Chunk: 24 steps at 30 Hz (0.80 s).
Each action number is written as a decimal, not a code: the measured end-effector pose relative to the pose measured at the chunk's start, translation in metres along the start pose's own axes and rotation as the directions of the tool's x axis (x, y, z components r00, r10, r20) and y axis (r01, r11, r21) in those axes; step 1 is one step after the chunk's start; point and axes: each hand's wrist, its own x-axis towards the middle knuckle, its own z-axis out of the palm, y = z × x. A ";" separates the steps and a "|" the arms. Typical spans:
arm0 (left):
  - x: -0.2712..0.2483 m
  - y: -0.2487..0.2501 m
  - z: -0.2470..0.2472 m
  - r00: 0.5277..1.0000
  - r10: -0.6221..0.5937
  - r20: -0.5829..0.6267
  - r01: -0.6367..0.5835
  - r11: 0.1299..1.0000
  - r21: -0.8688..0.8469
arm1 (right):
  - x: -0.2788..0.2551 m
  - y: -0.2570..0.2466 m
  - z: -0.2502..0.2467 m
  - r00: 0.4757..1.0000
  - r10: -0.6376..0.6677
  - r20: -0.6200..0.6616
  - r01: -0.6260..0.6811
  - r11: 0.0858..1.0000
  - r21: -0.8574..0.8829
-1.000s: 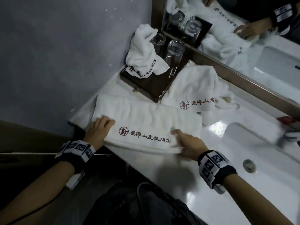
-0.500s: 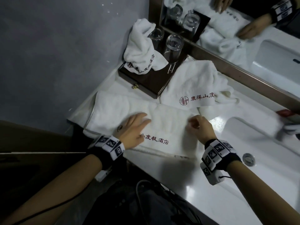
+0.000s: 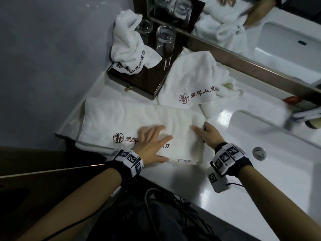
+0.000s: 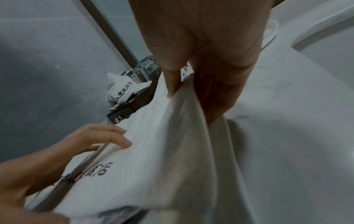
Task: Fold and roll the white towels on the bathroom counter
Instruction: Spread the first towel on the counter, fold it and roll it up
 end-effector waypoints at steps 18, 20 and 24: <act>-0.003 0.036 -0.005 0.945 0.310 -0.106 -0.315 0.949 -0.034 | -0.017 0.008 -0.018 0.979 -0.097 0.178 0.133 0.970 -0.202; -0.005 0.029 -0.002 0.969 0.242 -0.054 -0.247 0.929 -0.275 | -0.018 0.007 -0.013 0.986 -0.043 0.164 0.086 0.960 -0.266; -0.020 0.007 -0.013 0.990 0.069 -0.123 -0.131 0.781 -0.610 | -0.015 -0.008 -0.005 0.995 -0.037 0.088 0.067 0.930 -0.363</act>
